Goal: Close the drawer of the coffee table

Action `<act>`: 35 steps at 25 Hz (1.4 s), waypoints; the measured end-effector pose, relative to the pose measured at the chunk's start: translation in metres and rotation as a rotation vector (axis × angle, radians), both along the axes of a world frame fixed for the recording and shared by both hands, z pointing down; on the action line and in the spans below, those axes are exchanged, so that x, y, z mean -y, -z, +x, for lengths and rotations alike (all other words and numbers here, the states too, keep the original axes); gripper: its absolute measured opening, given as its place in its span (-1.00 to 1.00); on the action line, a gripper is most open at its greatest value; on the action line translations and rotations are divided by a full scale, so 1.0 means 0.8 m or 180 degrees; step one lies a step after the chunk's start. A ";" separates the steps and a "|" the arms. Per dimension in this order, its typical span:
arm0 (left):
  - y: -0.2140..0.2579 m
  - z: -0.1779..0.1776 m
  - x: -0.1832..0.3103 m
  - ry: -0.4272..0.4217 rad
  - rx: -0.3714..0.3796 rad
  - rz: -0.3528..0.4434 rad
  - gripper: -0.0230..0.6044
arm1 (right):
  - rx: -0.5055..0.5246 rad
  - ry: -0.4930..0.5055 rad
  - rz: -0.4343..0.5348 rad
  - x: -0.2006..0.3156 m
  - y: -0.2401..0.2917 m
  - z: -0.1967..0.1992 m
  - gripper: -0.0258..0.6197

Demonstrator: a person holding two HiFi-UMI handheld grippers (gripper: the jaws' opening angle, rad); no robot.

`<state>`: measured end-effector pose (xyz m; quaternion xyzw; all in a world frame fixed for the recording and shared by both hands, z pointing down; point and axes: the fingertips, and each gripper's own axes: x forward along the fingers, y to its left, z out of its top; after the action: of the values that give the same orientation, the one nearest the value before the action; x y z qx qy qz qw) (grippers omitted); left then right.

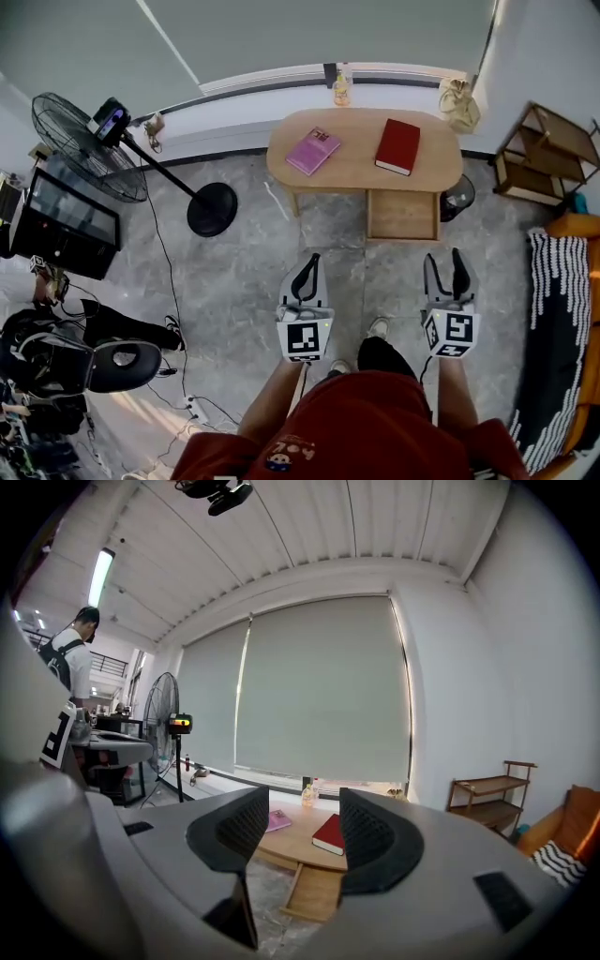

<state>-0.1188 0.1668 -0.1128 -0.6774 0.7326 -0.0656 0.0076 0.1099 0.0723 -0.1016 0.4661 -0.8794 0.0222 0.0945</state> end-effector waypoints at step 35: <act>-0.026 0.006 0.244 -0.1459 0.0150 0.0007 -0.90 | -0.0153 -0.1254 0.0097 0.113 -0.006 0.034 -0.25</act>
<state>-0.1141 -0.0287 -0.0920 -0.8244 0.5593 -0.0771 0.0401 0.1369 -0.0183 -0.0964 0.6309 -0.7689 0.0158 0.1023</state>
